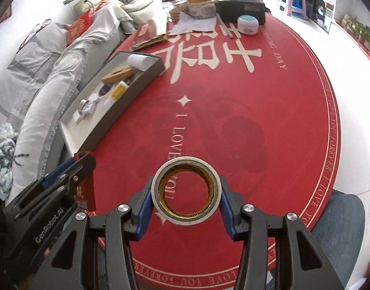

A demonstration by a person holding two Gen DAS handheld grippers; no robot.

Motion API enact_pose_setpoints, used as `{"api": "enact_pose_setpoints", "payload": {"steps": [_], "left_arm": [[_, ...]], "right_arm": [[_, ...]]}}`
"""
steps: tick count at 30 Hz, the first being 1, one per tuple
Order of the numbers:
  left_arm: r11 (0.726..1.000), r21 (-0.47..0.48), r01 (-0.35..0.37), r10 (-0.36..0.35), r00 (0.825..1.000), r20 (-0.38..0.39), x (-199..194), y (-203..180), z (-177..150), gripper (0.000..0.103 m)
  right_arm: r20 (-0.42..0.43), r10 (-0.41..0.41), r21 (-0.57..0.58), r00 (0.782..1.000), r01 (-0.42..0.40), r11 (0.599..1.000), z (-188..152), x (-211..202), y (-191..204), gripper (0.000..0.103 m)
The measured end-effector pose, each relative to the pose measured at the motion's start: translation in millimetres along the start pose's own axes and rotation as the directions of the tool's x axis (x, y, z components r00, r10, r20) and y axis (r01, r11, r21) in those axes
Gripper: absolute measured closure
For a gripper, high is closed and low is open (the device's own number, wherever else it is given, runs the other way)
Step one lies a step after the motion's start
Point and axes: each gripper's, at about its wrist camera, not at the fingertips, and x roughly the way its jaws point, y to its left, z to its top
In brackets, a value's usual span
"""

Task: Organize rigid objects

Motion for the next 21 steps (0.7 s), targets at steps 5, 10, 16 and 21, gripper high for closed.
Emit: {"api": "enact_pose_setpoints", "payload": {"steps": [5, 10, 16, 21], "left_arm": [[1.0, 0.013, -0.005, 0.005, 1.0, 0.006, -3.3, -3.1, -3.5, 0.067], [0.999, 0.045, -0.005, 0.005, 1.0, 0.011, -5.2, -11.8, -6.0, 0.066], [0.999, 0.045, -0.002, 0.001, 1.0, 0.014, -7.1, -13.0, -6.4, 0.066], [0.999, 0.047, -0.002, 0.002, 1.0, 0.011, -7.0, -13.4, -5.9, 0.066]], "right_arm": [[0.027, -0.032, -0.039, 0.999, 0.033, 0.999, -6.5, -6.6, 12.1, 0.053], [0.034, -0.049, -0.04, 0.998, 0.05, 0.998, -10.0, -8.3, 13.2, 0.053], [0.032, -0.058, -0.027, 0.998, 0.059, 0.998, -12.5, -8.7, 9.8, 0.053], [0.027, -0.067, -0.023, 0.997, 0.067, 0.997, -13.6, -6.9, 7.9, 0.053]]}}
